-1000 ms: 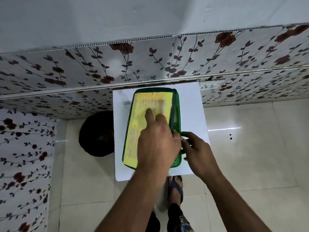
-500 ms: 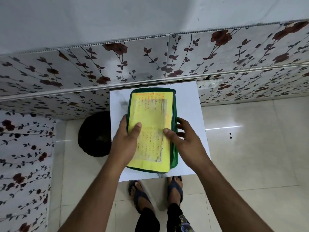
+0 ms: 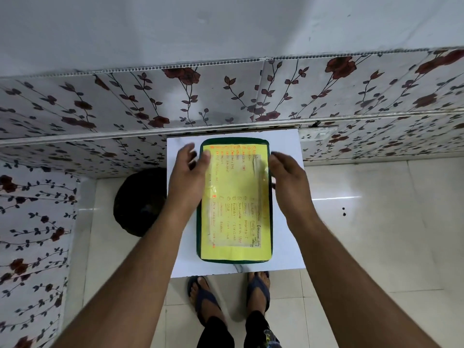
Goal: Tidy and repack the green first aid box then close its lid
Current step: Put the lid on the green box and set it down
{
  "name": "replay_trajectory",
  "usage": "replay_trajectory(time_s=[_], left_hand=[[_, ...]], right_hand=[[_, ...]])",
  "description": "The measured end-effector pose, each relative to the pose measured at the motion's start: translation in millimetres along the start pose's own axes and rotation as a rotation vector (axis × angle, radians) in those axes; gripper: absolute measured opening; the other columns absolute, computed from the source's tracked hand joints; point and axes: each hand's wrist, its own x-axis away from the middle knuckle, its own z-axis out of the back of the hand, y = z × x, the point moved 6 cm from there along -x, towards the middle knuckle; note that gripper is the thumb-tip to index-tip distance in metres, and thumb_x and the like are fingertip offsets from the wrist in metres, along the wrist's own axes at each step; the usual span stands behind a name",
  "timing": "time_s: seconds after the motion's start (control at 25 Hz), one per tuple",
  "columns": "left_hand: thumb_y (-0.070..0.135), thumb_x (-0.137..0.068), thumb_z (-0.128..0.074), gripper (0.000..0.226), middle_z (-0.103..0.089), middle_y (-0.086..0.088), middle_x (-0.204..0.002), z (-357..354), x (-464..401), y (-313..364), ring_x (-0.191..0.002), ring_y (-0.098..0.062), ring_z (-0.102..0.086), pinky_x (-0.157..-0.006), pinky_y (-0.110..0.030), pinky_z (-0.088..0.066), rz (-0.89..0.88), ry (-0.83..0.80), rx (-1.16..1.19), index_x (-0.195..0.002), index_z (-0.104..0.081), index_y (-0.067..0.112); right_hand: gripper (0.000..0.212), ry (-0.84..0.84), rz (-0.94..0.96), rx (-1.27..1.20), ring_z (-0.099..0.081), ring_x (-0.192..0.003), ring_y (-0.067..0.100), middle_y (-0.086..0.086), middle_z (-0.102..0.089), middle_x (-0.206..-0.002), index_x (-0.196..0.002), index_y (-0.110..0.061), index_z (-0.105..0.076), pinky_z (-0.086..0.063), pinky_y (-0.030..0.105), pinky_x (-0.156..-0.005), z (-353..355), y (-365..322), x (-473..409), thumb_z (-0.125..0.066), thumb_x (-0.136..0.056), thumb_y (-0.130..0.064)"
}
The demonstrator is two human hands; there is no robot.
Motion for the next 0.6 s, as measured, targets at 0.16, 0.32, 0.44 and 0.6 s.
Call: replay_trajectory(time_s=[0.16, 0.32, 0.44, 0.6], left_hand=[[0.040, -0.099, -0.044, 0.027, -0.068, 0.002, -0.092, -18, -37, 14, -0.084, -0.017, -0.063, -0.081, -0.036, -0.048, -0.021, -0.063, 0.056, -0.109, -0.063, 0.024], [0.037, -0.099, -0.043, 0.035, -0.060, -0.007, -0.077, -20, -38, 4, -0.068, -0.020, -0.054, -0.067, -0.033, -0.040, -0.013, 0.009, 0.137, -0.100, -0.063, 0.009], [0.038, -0.098, -0.045, 0.038, -0.056, -0.012, -0.079, -23, -39, 5, -0.070, -0.022, -0.049, -0.066, -0.035, -0.037, 0.015, 0.038, 0.157, -0.098, -0.061, 0.003], [0.037, -0.098, -0.046, 0.039, -0.054, -0.013, -0.079, -20, -39, 8, -0.070, -0.022, -0.047, -0.065, -0.035, -0.036, -0.003, 0.064, 0.155, -0.097, -0.062, 0.001]], right_hand=[[0.037, -0.007, -0.036, -0.058, -0.064, -0.093, 0.016, -0.003, -0.069, -0.097, -0.112, -0.015, -0.067, -0.047, 0.033, -0.083, -25, -20, -36, -0.043, -0.100, -0.040], [0.040, 0.057, -0.036, -0.037, -0.059, -0.074, 0.016, -0.004, -0.062, -0.073, -0.087, -0.013, -0.066, -0.042, 0.030, -0.068, -30, -15, -39, -0.041, -0.101, -0.041], [0.040, 0.103, -0.057, -0.050, -0.054, -0.070, 0.015, -0.002, -0.060, -0.071, -0.083, -0.012, -0.066, -0.041, 0.030, -0.064, -27, -16, -42, -0.043, -0.101, -0.039], [0.039, 0.123, -0.061, -0.031, -0.054, -0.072, 0.015, -0.002, -0.060, -0.073, -0.089, -0.009, -0.069, -0.040, 0.030, -0.066, -28, -18, -40, -0.044, -0.100, -0.037]])
